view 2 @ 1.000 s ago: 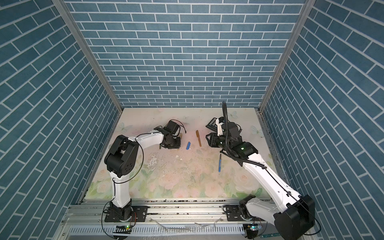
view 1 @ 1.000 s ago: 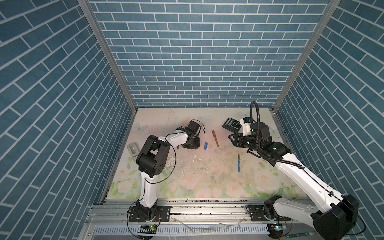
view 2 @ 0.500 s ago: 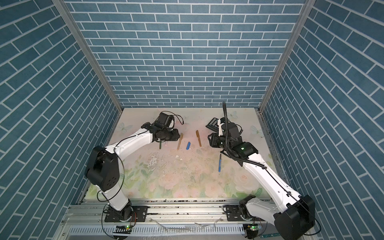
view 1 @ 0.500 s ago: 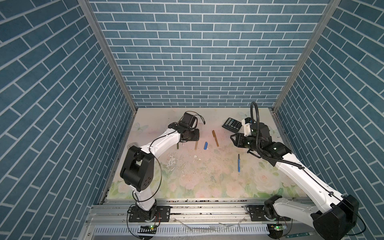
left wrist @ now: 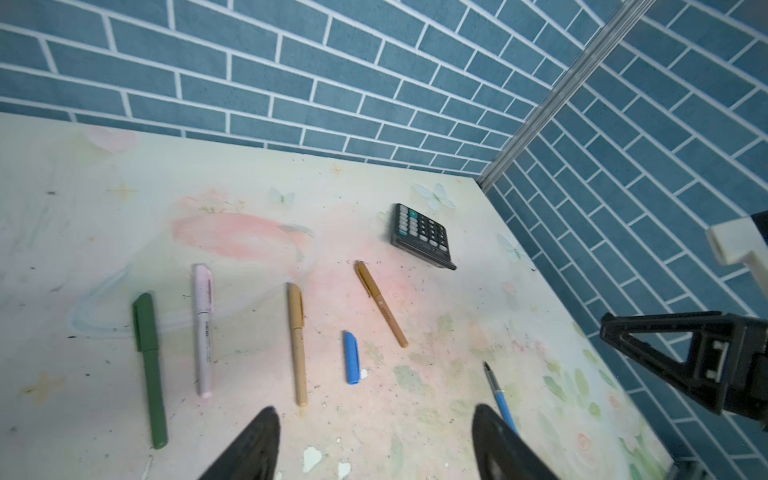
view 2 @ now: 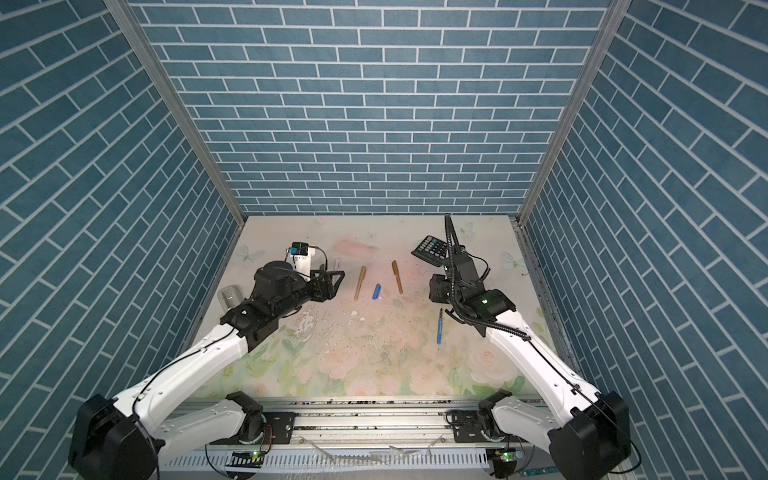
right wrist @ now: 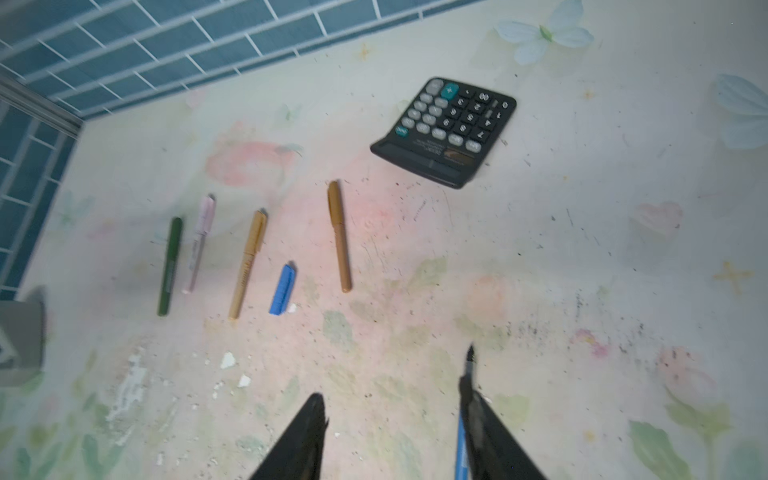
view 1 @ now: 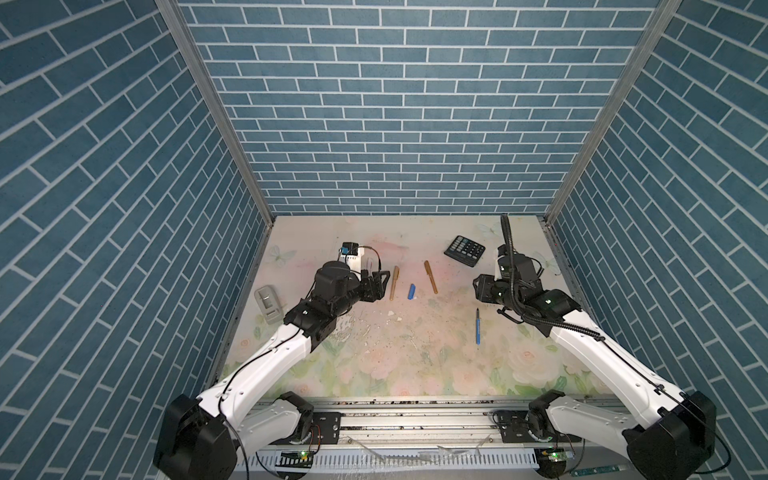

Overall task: Insert the pens into the pen caps
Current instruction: 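Release the tan pen on the table and lift the left gripper, then grasp the blue pen on the table with the right gripper and lift it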

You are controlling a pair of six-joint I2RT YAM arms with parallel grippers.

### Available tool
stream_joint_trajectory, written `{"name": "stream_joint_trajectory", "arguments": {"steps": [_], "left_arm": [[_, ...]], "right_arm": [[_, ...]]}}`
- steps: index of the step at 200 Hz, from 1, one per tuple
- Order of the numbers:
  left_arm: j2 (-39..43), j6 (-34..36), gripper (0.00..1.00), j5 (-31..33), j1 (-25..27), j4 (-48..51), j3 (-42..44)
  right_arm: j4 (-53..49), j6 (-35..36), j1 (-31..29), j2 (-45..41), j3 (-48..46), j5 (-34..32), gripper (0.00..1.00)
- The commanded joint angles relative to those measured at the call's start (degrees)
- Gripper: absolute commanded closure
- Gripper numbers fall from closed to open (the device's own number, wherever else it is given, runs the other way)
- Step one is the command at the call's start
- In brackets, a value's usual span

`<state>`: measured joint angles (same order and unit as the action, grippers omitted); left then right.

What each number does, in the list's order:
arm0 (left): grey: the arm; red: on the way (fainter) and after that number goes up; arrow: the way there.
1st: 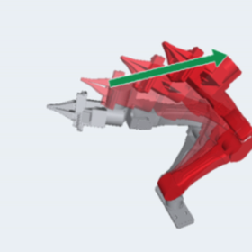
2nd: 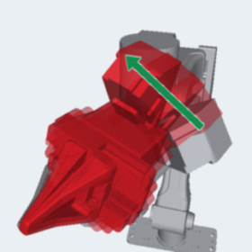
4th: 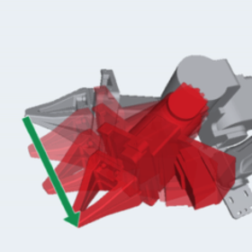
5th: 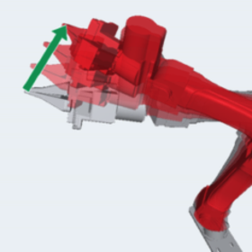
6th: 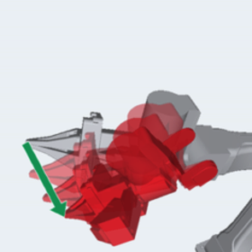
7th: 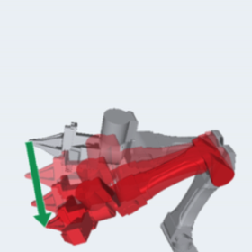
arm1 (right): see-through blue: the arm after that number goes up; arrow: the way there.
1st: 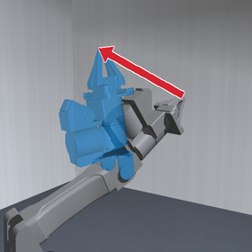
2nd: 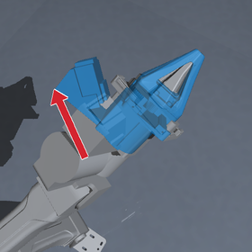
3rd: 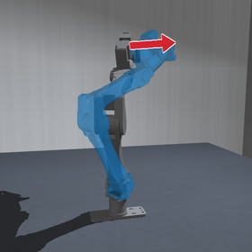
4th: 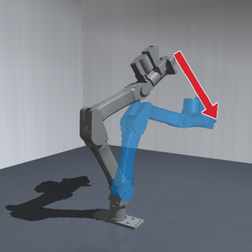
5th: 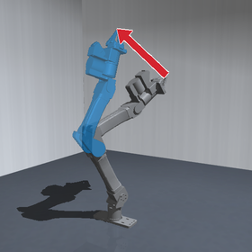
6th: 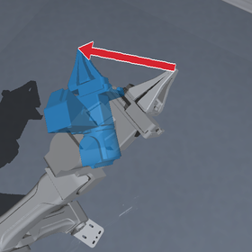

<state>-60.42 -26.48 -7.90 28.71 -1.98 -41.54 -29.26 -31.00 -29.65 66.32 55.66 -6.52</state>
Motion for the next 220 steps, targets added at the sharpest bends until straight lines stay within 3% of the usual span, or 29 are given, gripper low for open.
{"name": "stream_joint_trajectory", "arguments": {"steps": [1,12,34,60,131,161,220], "left_arm": [[4.01,-3.78,0.09,3.81,-0.49,-5.31,4.00],[5.55,-5.45,0.01,5.07,-0.58,-5.81,5.97],[7.46,-7.72,0.01,6.66,-0.74,-5.94,8.05],[7.61,-11.24,0.01,5.87,-0.75,-6.01,10.15],[-0.71,-17.28,0.07,-5.98,-0.75,-12.71,13.01],[-4.54,-18.72,0.10,-9.74,-0.67,-15.05,12.29],[-6.34,-19.14,0.11,-10.29,-0.67,-16.10,11.55]], "right_arm": [[-7.75,1.08,0.33,5.53,2.78,-0.38,0.60],[-9.25,0.42,0.53,7.55,2.97,0.91,0.66],[-11.37,-0.96,1.06,10.39,2.25,3.01,0.78],[-13.73,-1.19,1.85,15.31,1.57,5.08,0.87],[-10.74,-0.72,4.85,25.10,0.85,8.96,0.74],[-9.63,-0.81,5.62,28.01,0.52,8.38,0.74],[-6.99,-1.08,5.93,30.48,-0.72,8.52,0.78]]}}
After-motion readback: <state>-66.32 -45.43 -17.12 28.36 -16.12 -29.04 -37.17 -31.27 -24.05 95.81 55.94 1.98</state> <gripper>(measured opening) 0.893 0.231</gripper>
